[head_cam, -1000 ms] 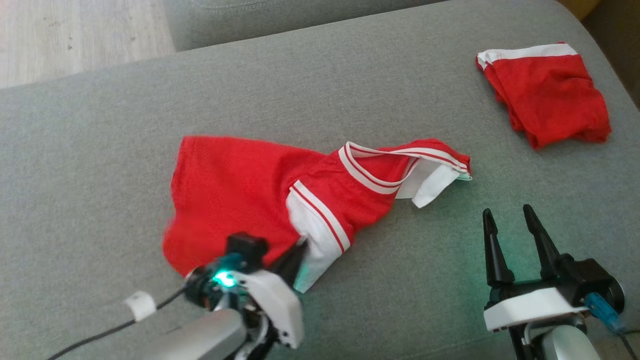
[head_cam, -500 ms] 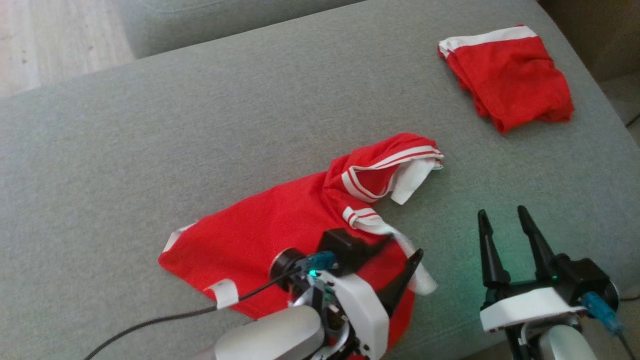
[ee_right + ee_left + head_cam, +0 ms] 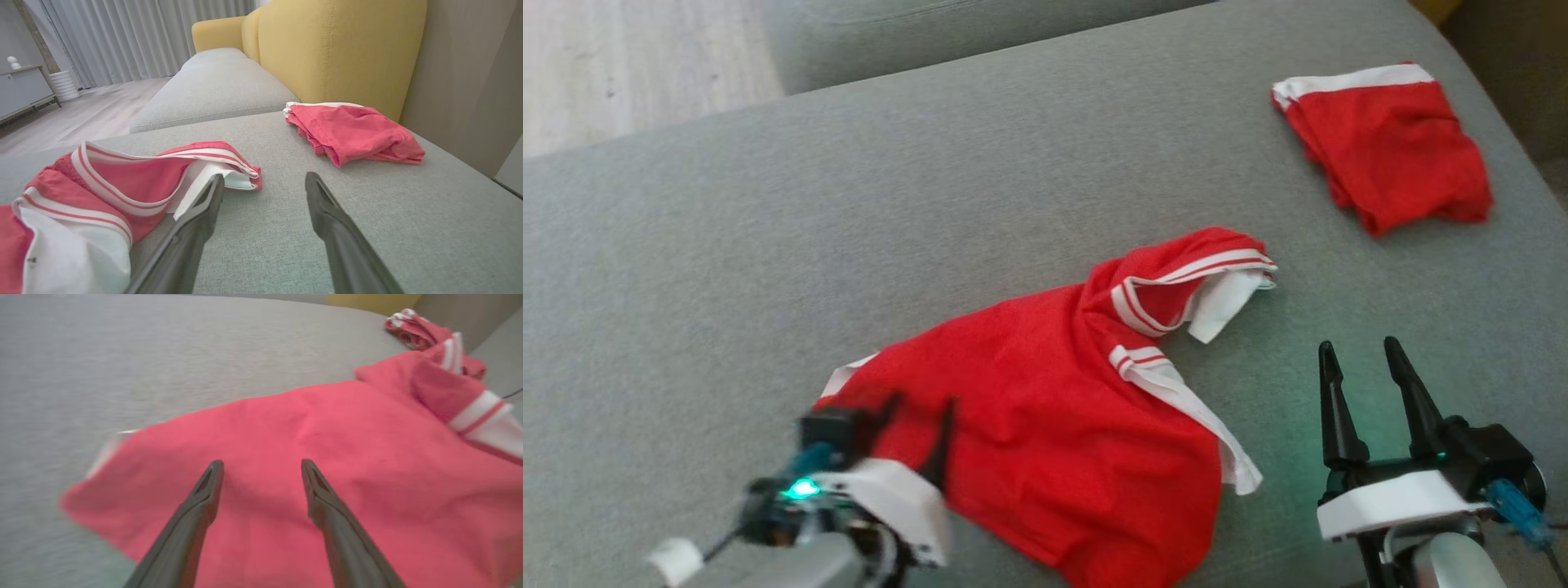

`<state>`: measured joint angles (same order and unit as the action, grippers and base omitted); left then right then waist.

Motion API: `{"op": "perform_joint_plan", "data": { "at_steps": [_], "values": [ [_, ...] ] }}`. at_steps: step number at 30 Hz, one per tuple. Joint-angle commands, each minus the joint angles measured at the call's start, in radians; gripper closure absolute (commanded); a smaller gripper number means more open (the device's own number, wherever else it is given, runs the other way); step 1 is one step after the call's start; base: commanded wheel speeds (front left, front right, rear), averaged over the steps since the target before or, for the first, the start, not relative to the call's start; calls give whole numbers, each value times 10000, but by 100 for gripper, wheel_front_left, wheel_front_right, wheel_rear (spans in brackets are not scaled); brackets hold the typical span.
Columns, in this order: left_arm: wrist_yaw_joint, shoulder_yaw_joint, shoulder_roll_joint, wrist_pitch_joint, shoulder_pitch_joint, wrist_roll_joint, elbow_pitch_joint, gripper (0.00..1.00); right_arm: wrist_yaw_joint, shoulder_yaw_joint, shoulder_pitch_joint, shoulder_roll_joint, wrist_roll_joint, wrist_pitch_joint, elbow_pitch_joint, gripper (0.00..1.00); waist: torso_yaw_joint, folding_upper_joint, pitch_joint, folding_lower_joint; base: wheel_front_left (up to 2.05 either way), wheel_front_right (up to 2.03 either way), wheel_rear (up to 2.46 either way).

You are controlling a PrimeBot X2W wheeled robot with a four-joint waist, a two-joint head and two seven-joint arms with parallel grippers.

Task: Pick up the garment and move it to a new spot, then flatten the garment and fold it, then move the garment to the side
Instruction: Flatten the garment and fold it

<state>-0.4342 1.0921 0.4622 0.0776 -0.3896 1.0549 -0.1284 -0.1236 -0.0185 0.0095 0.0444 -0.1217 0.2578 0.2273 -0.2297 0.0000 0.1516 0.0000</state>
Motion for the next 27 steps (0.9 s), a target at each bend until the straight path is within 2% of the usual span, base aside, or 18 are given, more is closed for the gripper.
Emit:
{"op": "perform_joint_plan", "data": {
  "at_steps": [1, 6, 10, 12, 14, 16, 17, 18, 19, 20, 22, 23, 25, 27],
  "values": [
    [-220, -604, 477, 107, -347, -99, 128, 0, -71, -251, -222, 58, 79, 40, -346, 0, 185, 0, 38, 0, 0, 0, 0],
    [-317, -1009, 890, 91, -722, -61, -143, 0, -71, -312, -295, 58, 155, 40, -337, 0, 304, 0, 91, 0, 0, 0, 0],
    [-100, -1047, 1012, -250, -1242, -65, -676, 0, -71, -360, -345, 58, 223, 40, -323, 0, 309, 0, 181, 0, 0, 0, 0],
    [175, -903, 978, -567, -1437, -27, -1001, 0, -71, -412, -369, 58, 252, 40, -298, 0, 238, 0, 226, 0, 0, 0, 0],
    [679, -859, 792, -965, -1418, 399, -1076, 0, -71, -427, -382, 58, 257, 40, -276, 0, 121, 0, 232, 0, 0, 0, 0],
    [1005, -823, 731, -1236, -1368, 677, -1060, 2, -71, -367, -368, 58, 259, 40, -276, 0, 25, 0, 243, 0, 0, 0, 0],
    [1144, -740, 792, -1414, -1338, 741, -1047, 23, -71, -321, -344, 58, 255, 40, -282, 0, -50, 0, 259, 0, 0, 0, 0],
    [1199, -718, 811, -1494, -1305, 799, -1019, 36, -71, -300, -324, 58, 250, 40, -285, 0, -72, 0, 264, 0, 0, 0, 0],
    [1215, -696, 849, -1561, -1278, 828, -1004, 43, -71, -288, -309, 58, 242, 40, -292, 0, -91, 0, 273, 0, 0, 0, 0],
    [1172, -631, 930, -1633, -1280, 766, -1043, 44, -71, -282, -296, 58, 234, 40, -301, 0, -105, 0, 284, 0, 0, 0, 0],
    [1057, -494, 1077, -1811, -1300, 639, -1204, 73, -71, -278, -287, 58, 224, 40, -309, 0, -120, 0, 312, 0, 0, 0, 0],
    [1058, -453, 1110, -1900, -1309, 637, -1270, 100, -71, -279, -291, 58, 218, 40, -307, 0, -123, 0, 323, 0, 0, 0, 0],
    [1318, -625, 1276, -1931, -1439, 798, -1173, 100, -71, -327, -361, 58, 188, 40, -297, 0, -162, 0, 337, 0, 0, 0, 0],
    [1215, -1115, 1588, -1544, -1777, 773, -955, 100, -71, -319, -398, 58, 178, 40, -306, 0, -179, 0, 296, 0, 0, 0, 0]
  ]
}}
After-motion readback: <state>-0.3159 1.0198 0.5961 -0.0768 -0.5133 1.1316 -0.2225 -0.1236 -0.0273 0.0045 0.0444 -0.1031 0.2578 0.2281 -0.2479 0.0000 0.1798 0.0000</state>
